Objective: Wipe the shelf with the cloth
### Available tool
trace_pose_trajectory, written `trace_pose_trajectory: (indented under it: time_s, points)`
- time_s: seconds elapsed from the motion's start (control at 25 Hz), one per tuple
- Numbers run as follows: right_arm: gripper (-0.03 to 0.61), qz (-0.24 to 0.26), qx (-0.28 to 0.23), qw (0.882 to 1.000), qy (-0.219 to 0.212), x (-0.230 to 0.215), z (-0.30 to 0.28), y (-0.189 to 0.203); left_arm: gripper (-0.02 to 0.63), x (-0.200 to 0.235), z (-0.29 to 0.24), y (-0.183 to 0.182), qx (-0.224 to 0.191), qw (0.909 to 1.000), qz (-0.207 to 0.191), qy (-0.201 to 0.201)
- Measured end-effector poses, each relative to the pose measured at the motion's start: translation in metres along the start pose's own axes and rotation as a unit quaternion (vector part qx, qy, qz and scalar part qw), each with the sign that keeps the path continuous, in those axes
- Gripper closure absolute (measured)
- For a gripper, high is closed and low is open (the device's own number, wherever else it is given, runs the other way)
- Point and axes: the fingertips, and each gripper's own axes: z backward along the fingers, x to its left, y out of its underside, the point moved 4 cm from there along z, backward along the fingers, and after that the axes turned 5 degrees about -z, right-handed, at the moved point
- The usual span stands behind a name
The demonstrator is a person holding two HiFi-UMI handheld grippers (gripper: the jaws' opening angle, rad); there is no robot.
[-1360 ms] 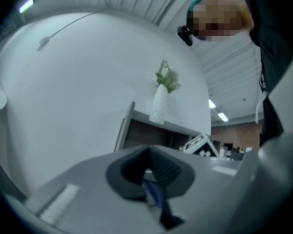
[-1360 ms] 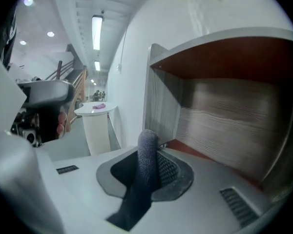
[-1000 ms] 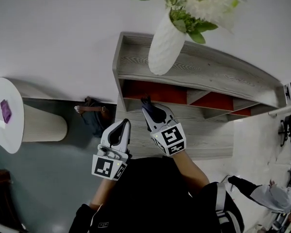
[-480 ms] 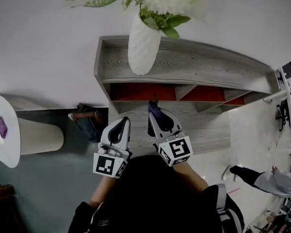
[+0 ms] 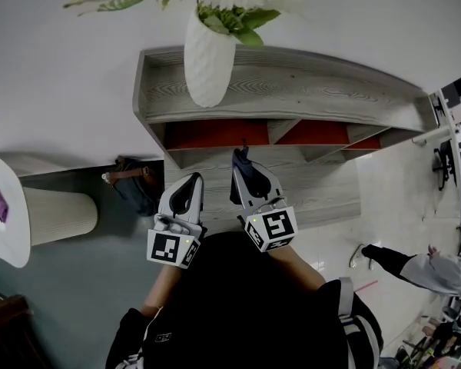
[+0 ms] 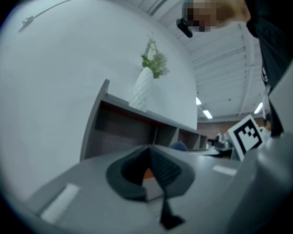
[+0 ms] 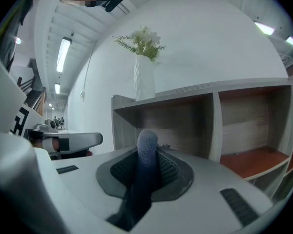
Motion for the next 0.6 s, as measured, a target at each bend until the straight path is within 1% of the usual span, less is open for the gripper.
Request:
trace_pose_trajectory:
  time_s: [0.2, 0.36, 0.6]
  points:
    - [0.525, -0.001, 0.004, 1.0, 0.006, -0.004, 0.004, 0.003, 0.609, 0.0, -0.002, 0.005, 0.009, 0.9999, 0.004, 0.001]
    - [0.525, -0.003, -0.001, 1.0, 0.005, -0.008, 0.001, 0.002, 0.609, -0.003, -0.01, 0.004, 0.006, 0.9999, -0.006, 0.008]
    - [0.525, -0.005, -0.002, 1.0, 0.007, -0.011, 0.001, 0.003, 0.609, -0.006, -0.011, 0.01, 0.015, 0.9998, -0.006, 0.011]
